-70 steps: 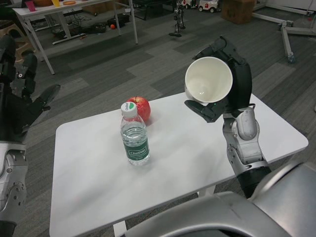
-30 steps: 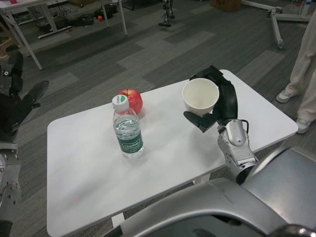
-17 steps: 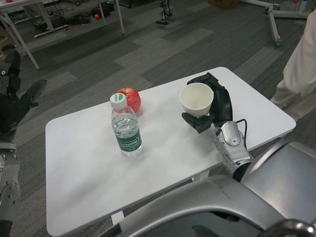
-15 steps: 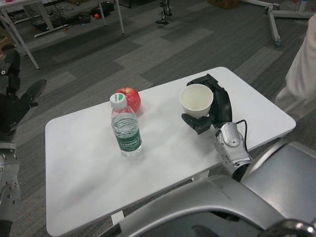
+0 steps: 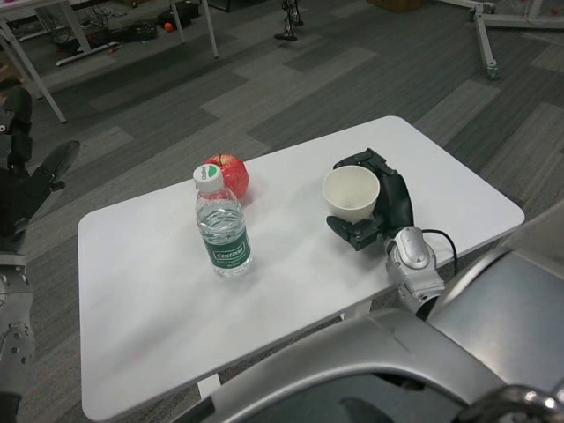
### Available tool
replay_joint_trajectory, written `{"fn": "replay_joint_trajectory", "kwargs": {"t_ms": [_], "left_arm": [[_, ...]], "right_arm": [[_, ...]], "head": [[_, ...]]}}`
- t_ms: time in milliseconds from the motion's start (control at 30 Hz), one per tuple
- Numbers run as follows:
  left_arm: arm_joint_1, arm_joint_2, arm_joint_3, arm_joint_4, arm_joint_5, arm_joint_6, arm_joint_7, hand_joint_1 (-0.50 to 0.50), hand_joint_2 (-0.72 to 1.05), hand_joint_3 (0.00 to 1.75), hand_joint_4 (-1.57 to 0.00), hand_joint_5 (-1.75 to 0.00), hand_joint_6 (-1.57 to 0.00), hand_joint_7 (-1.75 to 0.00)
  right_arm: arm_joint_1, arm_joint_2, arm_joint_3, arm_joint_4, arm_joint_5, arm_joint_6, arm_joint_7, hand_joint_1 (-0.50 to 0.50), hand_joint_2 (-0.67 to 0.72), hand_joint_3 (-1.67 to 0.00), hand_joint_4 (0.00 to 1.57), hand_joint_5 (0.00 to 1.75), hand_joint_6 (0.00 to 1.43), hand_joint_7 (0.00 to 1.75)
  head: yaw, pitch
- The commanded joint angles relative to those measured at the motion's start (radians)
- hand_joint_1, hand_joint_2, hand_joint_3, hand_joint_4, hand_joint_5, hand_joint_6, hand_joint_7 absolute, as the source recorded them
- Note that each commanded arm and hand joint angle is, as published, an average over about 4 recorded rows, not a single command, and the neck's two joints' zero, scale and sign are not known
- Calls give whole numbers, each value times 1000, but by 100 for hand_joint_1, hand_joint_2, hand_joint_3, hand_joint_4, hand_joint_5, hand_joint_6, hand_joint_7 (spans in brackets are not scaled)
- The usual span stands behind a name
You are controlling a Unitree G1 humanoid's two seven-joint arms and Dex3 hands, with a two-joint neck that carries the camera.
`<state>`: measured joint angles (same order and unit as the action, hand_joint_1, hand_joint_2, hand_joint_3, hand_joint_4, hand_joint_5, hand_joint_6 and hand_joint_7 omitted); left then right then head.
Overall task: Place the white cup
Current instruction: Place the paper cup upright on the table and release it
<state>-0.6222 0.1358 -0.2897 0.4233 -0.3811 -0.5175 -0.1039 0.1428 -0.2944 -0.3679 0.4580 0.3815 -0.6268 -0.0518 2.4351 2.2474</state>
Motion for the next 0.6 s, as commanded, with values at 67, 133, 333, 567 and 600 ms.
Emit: {"fn": "replay_joint_trajectory", "kwargs": {"t_ms": [67, 133, 333, 567, 600], "left_arm": [[-10, 7, 0, 9, 4, -3, 1, -50, 105, 9, 0, -31, 0, -21], [-11, 7, 0, 12, 4, -3, 1, -50, 105, 9, 0, -31, 0, -21], [-17, 7, -2, 25, 0, -1, 1, -50, 105, 9, 0, -31, 0, -21], [-26, 7, -2, 40, -2, -1, 1, -50, 105, 9, 0, -23, 0, -21], [-28, 7, -2, 43, -2, -1, 1, -50, 105, 9, 0, -23, 0, -21]], "right_arm": [[-15, 16, -19, 19, 3, -7, 26, -5, -29, -159, 26, 165, 66, 154], [-15, 17, -19, 26, -2, -8, 29, -7, -29, -159, 26, 165, 66, 154], [-16, 25, -22, 45, -24, -10, 38, -15, -29, -159, 21, 165, 61, 154], [-17, 25, -23, 53, -29, -10, 52, -20, -34, -159, 1, 165, 39, 164], [-17, 26, -23, 57, -29, -10, 58, -21, -35, -159, 0, 162, 34, 166]], "head": [[1, -6], [1, -7], [-1, -10], [-5, -15], [-5, -15]]}}
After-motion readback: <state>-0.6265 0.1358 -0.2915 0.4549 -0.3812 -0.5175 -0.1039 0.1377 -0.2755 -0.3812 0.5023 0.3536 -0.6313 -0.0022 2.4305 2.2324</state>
